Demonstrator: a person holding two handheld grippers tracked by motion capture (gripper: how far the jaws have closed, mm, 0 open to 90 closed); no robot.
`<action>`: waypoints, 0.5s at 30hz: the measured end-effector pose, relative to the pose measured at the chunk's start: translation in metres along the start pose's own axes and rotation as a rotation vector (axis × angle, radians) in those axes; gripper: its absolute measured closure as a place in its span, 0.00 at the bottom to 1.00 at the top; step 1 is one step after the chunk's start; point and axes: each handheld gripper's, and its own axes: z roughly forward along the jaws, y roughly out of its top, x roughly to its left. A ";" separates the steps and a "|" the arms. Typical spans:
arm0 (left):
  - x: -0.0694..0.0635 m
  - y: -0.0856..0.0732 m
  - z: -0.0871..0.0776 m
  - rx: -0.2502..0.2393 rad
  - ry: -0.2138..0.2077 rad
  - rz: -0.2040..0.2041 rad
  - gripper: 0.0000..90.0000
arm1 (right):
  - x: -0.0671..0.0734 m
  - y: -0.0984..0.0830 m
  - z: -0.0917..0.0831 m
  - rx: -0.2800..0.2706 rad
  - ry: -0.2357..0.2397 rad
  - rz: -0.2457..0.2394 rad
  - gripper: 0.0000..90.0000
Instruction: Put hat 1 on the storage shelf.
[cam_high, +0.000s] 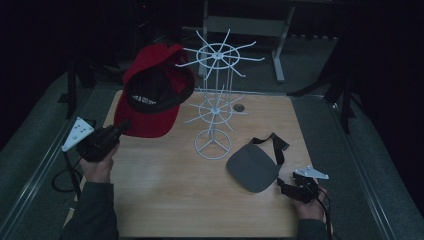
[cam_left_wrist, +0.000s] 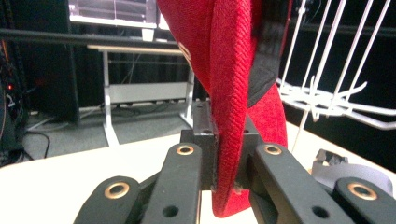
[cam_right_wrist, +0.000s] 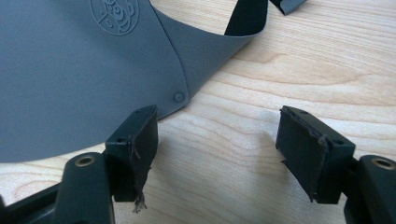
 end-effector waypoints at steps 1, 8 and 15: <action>-0.001 -0.004 0.001 0.006 -0.005 0.000 0.95 | 0.000 0.000 0.000 0.000 0.000 0.001 0.33; -0.008 -0.018 0.004 -0.006 0.003 -0.003 0.93 | 0.000 0.000 0.000 0.000 0.000 0.001 0.33; -0.015 -0.010 0.004 -0.047 0.010 0.023 0.75 | 0.000 0.000 0.000 0.000 0.000 0.001 0.33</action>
